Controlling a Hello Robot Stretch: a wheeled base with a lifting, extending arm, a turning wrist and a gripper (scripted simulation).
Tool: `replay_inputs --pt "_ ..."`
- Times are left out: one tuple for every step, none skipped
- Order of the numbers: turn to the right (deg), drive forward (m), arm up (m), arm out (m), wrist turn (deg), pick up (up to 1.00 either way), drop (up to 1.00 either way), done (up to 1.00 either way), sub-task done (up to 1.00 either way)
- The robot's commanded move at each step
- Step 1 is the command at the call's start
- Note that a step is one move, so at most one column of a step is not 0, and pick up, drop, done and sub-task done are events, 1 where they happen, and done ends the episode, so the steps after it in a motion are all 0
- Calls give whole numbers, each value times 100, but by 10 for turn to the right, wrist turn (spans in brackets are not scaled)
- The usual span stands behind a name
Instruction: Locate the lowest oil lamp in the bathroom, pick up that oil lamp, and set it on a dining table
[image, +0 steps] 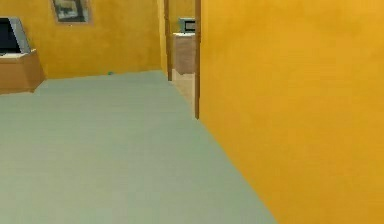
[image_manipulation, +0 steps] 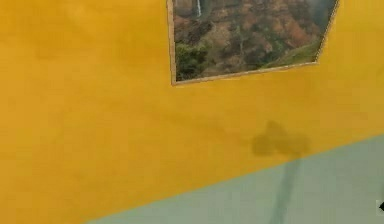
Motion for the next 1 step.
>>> replay_inputs --pt "-90 0 0 0 0 0 0 0 0"
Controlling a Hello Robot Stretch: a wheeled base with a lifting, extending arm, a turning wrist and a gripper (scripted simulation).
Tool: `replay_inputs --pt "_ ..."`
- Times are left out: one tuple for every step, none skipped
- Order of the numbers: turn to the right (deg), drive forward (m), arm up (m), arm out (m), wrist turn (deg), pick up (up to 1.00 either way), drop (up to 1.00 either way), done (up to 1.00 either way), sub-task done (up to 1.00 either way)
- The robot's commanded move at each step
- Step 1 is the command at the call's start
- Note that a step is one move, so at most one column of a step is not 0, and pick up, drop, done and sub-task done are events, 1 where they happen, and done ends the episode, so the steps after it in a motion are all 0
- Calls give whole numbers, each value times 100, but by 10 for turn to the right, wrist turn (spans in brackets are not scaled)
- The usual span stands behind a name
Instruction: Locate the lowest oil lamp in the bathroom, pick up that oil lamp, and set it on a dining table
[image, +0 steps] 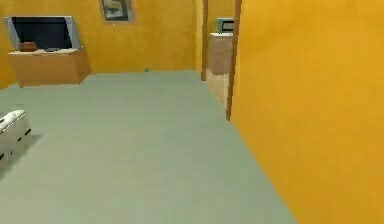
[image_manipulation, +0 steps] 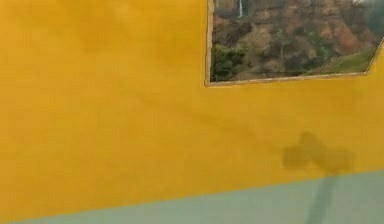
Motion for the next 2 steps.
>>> replay_inputs --pt "0 100 0 0 0 0 0 0 0" --pt "0 100 0 0 0 0 0 0 0"
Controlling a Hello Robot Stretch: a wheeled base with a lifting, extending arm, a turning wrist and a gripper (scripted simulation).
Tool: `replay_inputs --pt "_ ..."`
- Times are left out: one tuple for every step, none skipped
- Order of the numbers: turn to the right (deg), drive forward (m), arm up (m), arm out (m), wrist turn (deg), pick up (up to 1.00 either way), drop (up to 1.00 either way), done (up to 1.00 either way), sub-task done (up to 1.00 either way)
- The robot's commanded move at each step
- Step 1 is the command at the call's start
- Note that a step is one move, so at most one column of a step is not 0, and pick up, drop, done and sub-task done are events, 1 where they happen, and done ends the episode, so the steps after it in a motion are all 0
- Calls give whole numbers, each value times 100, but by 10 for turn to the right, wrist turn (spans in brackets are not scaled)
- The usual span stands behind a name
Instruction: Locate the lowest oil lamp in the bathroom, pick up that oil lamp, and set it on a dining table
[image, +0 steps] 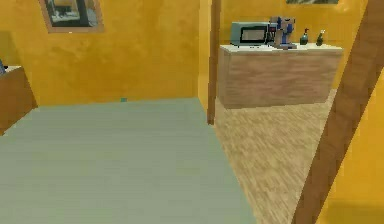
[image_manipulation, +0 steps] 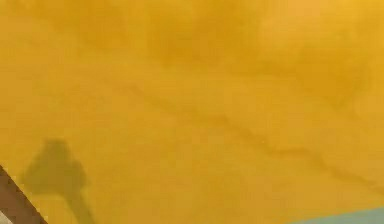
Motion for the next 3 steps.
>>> replay_inputs --pt "0 85 0 0 0 0 0 0 0" --pt "450 0 0 0 0 0 0 0 0" --pt "150 0 0 0 0 0 0 0 0"
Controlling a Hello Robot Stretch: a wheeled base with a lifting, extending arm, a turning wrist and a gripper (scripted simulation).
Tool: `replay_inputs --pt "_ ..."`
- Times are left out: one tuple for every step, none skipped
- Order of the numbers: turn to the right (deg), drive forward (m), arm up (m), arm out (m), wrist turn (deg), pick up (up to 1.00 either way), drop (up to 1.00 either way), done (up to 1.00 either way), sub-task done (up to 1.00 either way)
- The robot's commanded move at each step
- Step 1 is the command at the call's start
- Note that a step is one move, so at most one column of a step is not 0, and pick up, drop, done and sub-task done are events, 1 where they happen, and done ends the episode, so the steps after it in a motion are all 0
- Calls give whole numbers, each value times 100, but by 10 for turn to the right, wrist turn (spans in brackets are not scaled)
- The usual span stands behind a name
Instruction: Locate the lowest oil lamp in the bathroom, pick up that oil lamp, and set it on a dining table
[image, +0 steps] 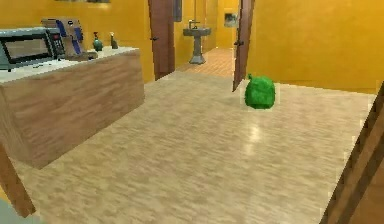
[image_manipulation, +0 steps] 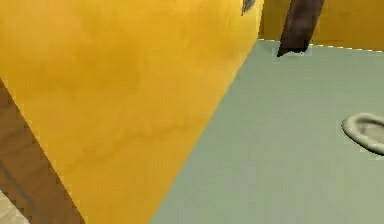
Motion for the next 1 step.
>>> replay_inputs --pt "30 0 0 0 0 0 0 0 0"
